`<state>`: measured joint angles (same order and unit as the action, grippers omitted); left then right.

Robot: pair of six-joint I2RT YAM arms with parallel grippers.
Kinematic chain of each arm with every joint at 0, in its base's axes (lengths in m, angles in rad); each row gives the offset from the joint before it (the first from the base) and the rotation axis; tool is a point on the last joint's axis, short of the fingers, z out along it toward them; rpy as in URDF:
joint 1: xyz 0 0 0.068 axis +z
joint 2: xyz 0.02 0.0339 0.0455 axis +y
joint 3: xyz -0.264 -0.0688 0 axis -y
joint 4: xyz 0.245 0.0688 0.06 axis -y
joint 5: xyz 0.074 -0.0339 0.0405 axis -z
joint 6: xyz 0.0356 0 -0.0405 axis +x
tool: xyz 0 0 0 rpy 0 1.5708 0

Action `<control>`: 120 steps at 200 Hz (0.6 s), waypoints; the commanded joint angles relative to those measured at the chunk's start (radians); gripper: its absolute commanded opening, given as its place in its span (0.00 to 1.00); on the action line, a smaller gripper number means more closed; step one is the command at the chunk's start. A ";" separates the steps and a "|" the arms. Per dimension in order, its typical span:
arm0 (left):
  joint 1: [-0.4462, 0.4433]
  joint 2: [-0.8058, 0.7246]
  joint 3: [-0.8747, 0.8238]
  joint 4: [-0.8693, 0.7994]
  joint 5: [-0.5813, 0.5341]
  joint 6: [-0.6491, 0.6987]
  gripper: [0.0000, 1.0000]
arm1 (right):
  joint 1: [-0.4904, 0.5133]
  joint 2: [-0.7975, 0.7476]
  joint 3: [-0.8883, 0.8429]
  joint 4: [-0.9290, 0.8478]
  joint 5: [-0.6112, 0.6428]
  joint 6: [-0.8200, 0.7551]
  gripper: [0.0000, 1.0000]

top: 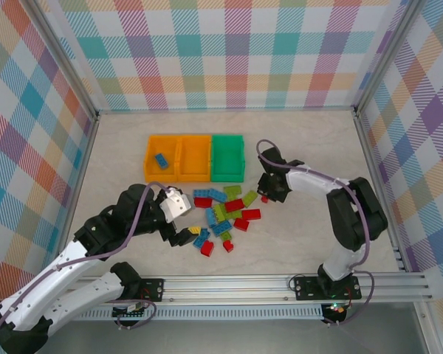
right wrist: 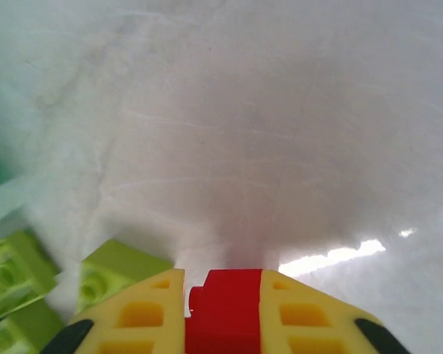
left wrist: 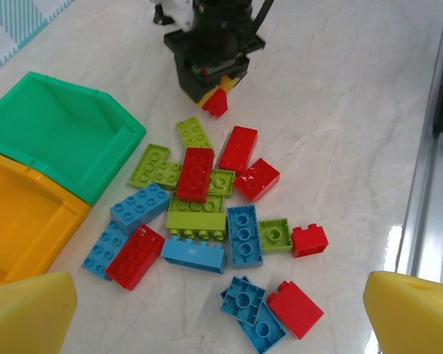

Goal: Sort the legos into containers by color

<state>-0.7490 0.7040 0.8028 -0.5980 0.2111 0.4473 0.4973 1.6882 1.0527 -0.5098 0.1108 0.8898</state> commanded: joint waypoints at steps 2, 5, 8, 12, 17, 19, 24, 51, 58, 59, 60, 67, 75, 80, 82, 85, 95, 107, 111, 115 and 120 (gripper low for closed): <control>-0.011 -0.017 -0.035 0.090 -0.051 0.026 1.00 | 0.006 -0.116 0.029 -0.009 0.016 -0.061 0.15; -0.011 -0.017 -0.037 0.093 -0.059 0.026 1.00 | 0.012 -0.125 0.038 -0.007 0.014 -0.075 0.15; -0.010 -0.017 -0.036 0.094 -0.068 0.026 1.00 | 0.017 -0.132 0.046 -0.002 0.010 -0.090 0.15; -0.010 -0.017 -0.036 0.095 -0.085 0.027 1.00 | 0.027 -0.140 0.058 0.005 0.008 -0.114 0.15; -0.008 -0.016 -0.037 0.102 -0.108 0.025 1.00 | 0.041 -0.147 0.073 0.020 0.001 -0.145 0.16; -0.007 -0.017 -0.039 0.106 -0.120 0.023 1.00 | 0.047 -0.148 0.079 0.026 -0.003 -0.158 0.16; -0.006 -0.017 -0.043 0.116 -0.148 0.018 1.00 | 0.062 -0.147 0.098 0.039 -0.009 -0.187 0.16; 0.032 -0.001 -0.039 0.135 -0.195 -0.040 1.00 | 0.117 -0.045 0.264 0.060 0.006 -0.332 0.18; 0.039 0.023 -0.022 0.118 -0.190 -0.059 1.00 | 0.119 0.003 0.323 0.041 0.019 -0.353 0.19; 0.039 0.027 -0.019 0.116 -0.189 -0.062 1.00 | 0.119 0.011 0.331 0.039 0.021 -0.355 0.19; 0.039 0.031 -0.016 0.113 -0.189 -0.065 1.00 | 0.119 0.019 0.340 0.035 0.022 -0.358 0.19; 0.040 0.064 0.009 0.089 -0.186 -0.083 1.00 | 0.119 0.070 0.403 0.011 0.032 -0.375 0.19; 0.041 0.104 0.039 0.057 -0.189 -0.104 1.00 | 0.119 0.129 0.472 -0.012 0.037 -0.398 0.19; 0.041 0.130 0.057 0.039 -0.194 -0.115 1.00 | 0.119 0.170 0.512 -0.026 0.036 -0.408 0.19; 0.040 0.138 0.064 0.032 -0.196 -0.120 1.00 | 0.119 0.185 0.528 -0.031 0.036 -0.412 0.19; 0.041 0.153 0.071 0.023 -0.199 -0.126 1.00 | 0.119 0.207 0.551 -0.040 0.036 -0.414 0.19; 0.041 0.188 0.090 0.000 -0.214 -0.137 1.00 | 0.119 0.274 0.619 -0.061 0.039 -0.423 0.19; 0.042 0.211 0.095 -0.008 -0.229 -0.140 1.00 | 0.119 0.339 0.684 -0.076 0.053 -0.428 0.20; 0.042 0.214 0.092 -0.008 -0.232 -0.139 1.00 | 0.119 0.359 0.706 -0.082 0.055 -0.430 0.21; 0.042 0.215 0.091 -0.006 -0.234 -0.139 1.00 | 0.119 0.377 0.726 -0.087 0.055 -0.434 0.22; 0.042 0.216 0.087 -0.003 -0.236 -0.137 1.00 | 0.119 0.398 0.751 -0.094 0.054 -0.440 0.24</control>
<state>-0.7166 0.9138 0.8669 -0.5514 0.0120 0.3443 0.6212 1.9938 1.7069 -0.5140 0.1417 0.5133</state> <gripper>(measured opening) 0.999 0.214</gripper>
